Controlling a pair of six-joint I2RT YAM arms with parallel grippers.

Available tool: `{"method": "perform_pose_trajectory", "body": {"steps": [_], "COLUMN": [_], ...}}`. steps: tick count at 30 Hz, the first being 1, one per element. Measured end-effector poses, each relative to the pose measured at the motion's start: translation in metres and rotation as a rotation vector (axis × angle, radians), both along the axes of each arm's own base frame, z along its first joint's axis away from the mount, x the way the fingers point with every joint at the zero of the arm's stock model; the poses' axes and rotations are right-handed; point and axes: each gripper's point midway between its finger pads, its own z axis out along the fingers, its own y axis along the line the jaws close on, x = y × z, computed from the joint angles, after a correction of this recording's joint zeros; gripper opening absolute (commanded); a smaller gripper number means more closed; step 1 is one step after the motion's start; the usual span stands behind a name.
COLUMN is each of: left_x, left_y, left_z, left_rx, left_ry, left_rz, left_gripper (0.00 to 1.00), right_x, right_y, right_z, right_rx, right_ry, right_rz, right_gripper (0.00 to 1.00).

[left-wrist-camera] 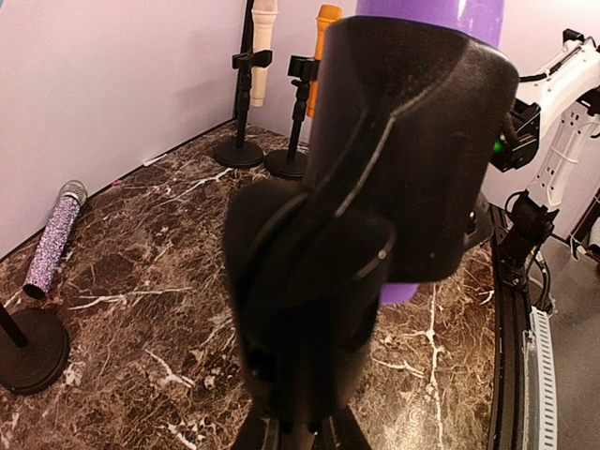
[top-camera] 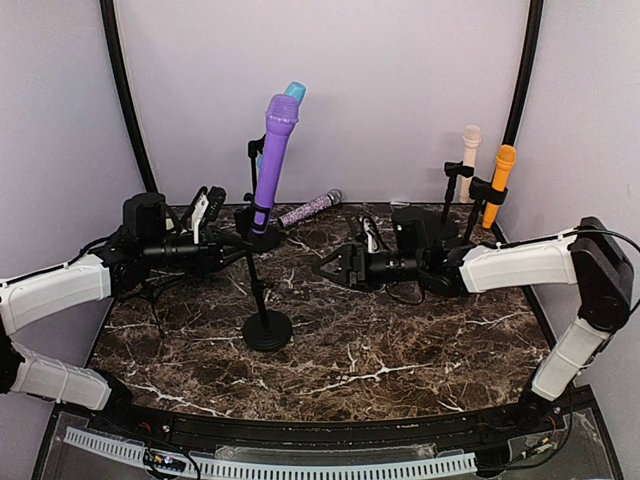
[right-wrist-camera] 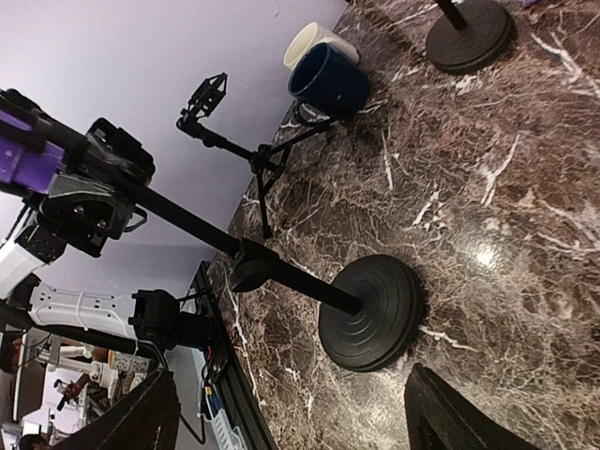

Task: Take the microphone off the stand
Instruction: Place the microphone stand with the microphone at the center of the board.

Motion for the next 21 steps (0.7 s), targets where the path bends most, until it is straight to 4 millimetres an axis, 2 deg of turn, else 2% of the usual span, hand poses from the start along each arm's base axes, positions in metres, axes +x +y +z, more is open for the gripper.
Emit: {"method": "perform_pose_trajectory", "body": {"steps": [5,10,15,21], "left_x": [-0.013,-0.027,-0.032,-0.033], "left_y": [-0.006,-0.017,-0.021,-0.021], "left_z": [0.0,-0.002,-0.004,-0.004], "left_rx": [-0.01,0.016,0.037,0.042], "left_ry": [-0.015,-0.059,-0.089,-0.1], "left_rz": [-0.054,-0.114,-0.134,-0.138], "left_gripper": [0.0,0.0,0.0,0.0], "right_x": [-0.012,-0.022,-0.027,-0.027], "right_y": [0.027,0.044,0.058,0.072], "right_z": [-0.026,-0.04,-0.036,-0.032], "right_rx": [0.006,0.028,0.064,0.115], "right_ry": [0.066,0.099,0.098,0.086], "right_rz": [0.065,0.118,0.16,0.202], "right_gripper": [0.78,0.73,0.69,0.58]}}
